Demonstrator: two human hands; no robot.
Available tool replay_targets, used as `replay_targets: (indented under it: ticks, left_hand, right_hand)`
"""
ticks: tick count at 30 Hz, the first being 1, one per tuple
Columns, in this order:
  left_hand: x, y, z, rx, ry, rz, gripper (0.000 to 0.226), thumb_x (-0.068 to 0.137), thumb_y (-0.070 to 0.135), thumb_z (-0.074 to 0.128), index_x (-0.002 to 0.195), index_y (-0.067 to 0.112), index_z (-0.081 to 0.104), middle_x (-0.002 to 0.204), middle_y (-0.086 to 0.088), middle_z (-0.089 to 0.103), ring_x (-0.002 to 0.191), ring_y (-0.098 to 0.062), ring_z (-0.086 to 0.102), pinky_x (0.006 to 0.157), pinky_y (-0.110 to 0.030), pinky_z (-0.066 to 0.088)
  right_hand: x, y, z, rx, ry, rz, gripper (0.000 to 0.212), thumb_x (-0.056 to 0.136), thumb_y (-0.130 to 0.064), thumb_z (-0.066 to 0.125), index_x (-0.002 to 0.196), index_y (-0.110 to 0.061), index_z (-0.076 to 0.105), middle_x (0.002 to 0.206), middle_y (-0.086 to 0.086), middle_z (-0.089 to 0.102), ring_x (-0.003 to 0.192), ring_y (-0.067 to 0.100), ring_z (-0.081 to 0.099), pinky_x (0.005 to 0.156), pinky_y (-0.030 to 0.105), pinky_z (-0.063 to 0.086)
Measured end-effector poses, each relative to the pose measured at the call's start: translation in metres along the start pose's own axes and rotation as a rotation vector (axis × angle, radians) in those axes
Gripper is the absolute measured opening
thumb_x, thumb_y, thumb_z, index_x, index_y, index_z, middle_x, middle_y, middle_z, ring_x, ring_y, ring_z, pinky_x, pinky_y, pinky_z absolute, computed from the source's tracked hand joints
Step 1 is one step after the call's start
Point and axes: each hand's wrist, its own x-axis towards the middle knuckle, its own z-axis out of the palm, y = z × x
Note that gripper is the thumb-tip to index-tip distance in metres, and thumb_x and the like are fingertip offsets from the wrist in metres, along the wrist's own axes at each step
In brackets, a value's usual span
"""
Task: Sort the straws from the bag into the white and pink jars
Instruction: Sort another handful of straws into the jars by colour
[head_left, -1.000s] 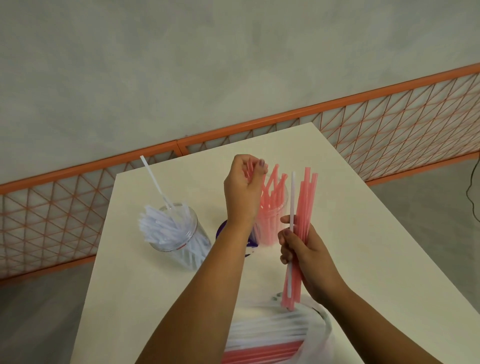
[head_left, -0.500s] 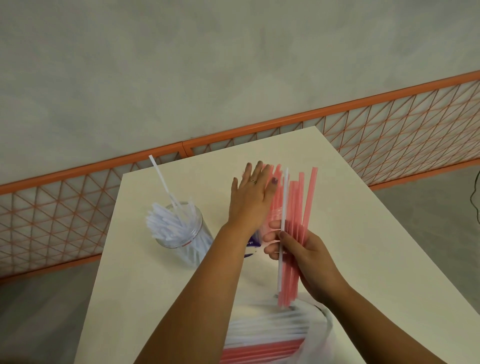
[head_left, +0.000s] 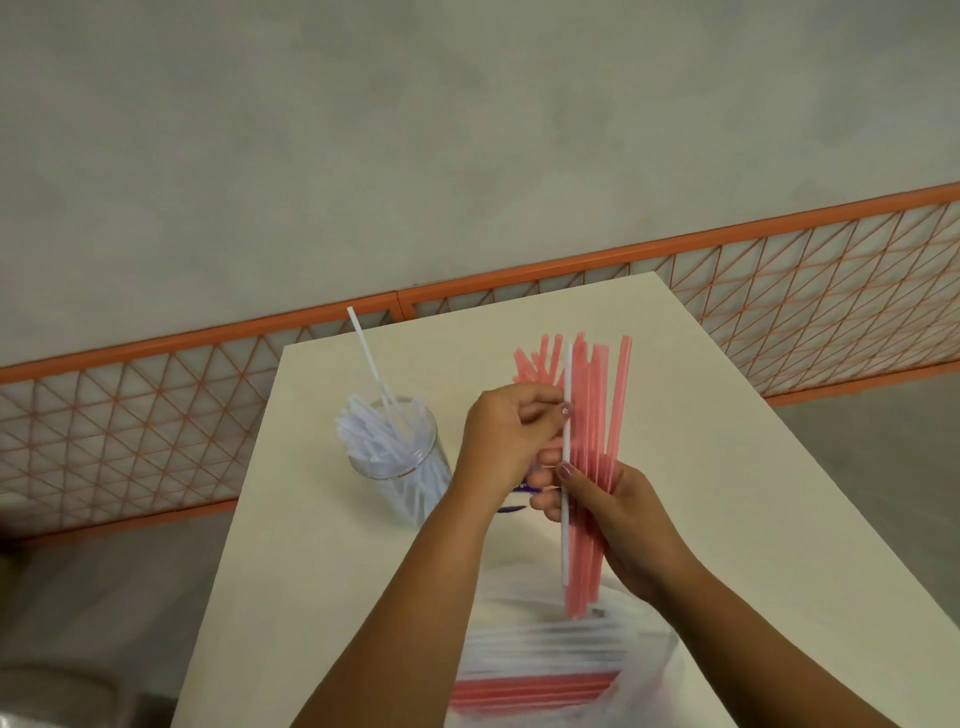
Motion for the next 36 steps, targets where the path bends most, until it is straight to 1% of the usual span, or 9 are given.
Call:
replay_targets:
  ticks: [3,7,10,13,15,18,23,28,36]
  left_hand:
    - [-0.004,-0.004,-0.016,-0.103,0.099,-0.016,0.008,0.084,0.012,0.065,0.082,0.02,0.067,0.077,0.006,0.073,0.071,-0.011,0.07,0.078,-0.033,0.058]
    - [-0.002,-0.005,-0.045,-0.268,0.295,0.041,0.007,0.087,0.006,0.06,0.089,0.01,0.065,0.084,-0.008,0.073,0.076,-0.02,0.072,0.075,-0.026,0.057]
    - [0.003,-0.001,-0.072,-0.359,0.448,0.118,0.008,0.087,0.002,0.059,0.088,0.007,0.065,0.078,-0.005,0.073,0.073,-0.02,0.071,0.074,-0.024,0.057]
    - [0.009,0.003,-0.096,-0.356,0.597,0.233,0.013,0.086,0.0,0.061,0.082,0.012,0.065,0.068,0.004,0.072,0.072,-0.018,0.07,0.078,-0.028,0.056]
    - [0.012,0.005,-0.109,-0.305,0.708,0.311,0.011,0.086,0.002,0.061,0.084,0.012,0.063,0.072,0.003,0.072,0.075,-0.016,0.07,0.08,-0.028,0.056]
    - [0.012,0.003,-0.122,-0.207,0.801,0.399,0.007,0.088,0.004,0.059,0.09,0.01,0.061,0.08,0.001,0.07,0.077,-0.007,0.069,0.077,-0.019,0.053]
    - [0.018,-0.033,-0.123,-0.051,0.776,0.342,0.005,0.087,0.009,0.061,0.092,0.01,0.061,0.086,-0.006,0.07,0.079,-0.006,0.068,0.075,-0.017,0.053]
    - [0.027,-0.072,-0.115,0.072,0.657,0.201,0.021,0.086,0.003,0.06,0.105,0.012,0.055,0.098,-0.005,0.071,0.086,-0.007,0.067,0.075,-0.011,0.052]
    - [0.044,-0.078,-0.115,0.245,0.651,0.187,0.036,0.084,0.006,0.064,0.117,0.012,0.052,0.106,0.003,0.063,0.096,-0.006,0.057,0.074,0.006,0.035]
  right_hand:
    - [0.001,0.005,0.009,-0.058,-0.048,0.015,0.019,0.094,-0.012,0.048,0.1,-0.009,0.066,0.075,0.005,0.071,0.066,0.016,0.066,0.067,0.022,0.054]
    - [0.003,0.011,0.02,-0.129,-0.097,0.035,0.02,0.095,-0.012,0.047,0.099,-0.007,0.066,0.069,0.0,0.065,0.062,0.013,0.059,0.067,0.022,0.051]
    - [0.005,0.014,0.027,-0.196,-0.113,0.031,0.024,0.096,-0.013,0.048,0.082,-0.011,0.068,0.065,0.003,0.061,0.061,0.014,0.056,0.07,0.028,0.05]
    - [0.009,0.017,0.033,-0.199,-0.1,0.033,0.022,0.096,-0.011,0.046,0.087,-0.01,0.067,0.064,0.002,0.06,0.06,0.015,0.055,0.07,0.03,0.048]
    - [0.011,0.02,0.035,-0.178,-0.087,0.043,0.02,0.096,-0.009,0.045,0.094,-0.009,0.065,0.064,0.0,0.06,0.059,0.014,0.054,0.07,0.031,0.047]
    - [0.015,0.026,0.037,-0.169,-0.091,0.06,0.021,0.097,-0.009,0.044,0.097,-0.006,0.065,0.065,-0.001,0.06,0.058,0.013,0.054,0.069,0.03,0.047]
    - [0.021,0.032,0.042,-0.158,-0.085,0.074,0.021,0.097,-0.008,0.044,0.101,-0.004,0.064,0.069,0.001,0.06,0.06,0.015,0.054,0.067,0.027,0.048]
    - [0.024,0.035,0.044,-0.143,-0.073,0.086,0.021,0.097,-0.007,0.044,0.1,-0.004,0.064,0.068,0.002,0.061,0.06,0.014,0.056,0.067,0.026,0.052]
    - [0.026,0.036,0.039,-0.102,-0.049,0.098,0.02,0.096,-0.006,0.045,0.1,-0.003,0.064,0.067,0.002,0.061,0.059,0.013,0.055,0.064,0.023,0.052]
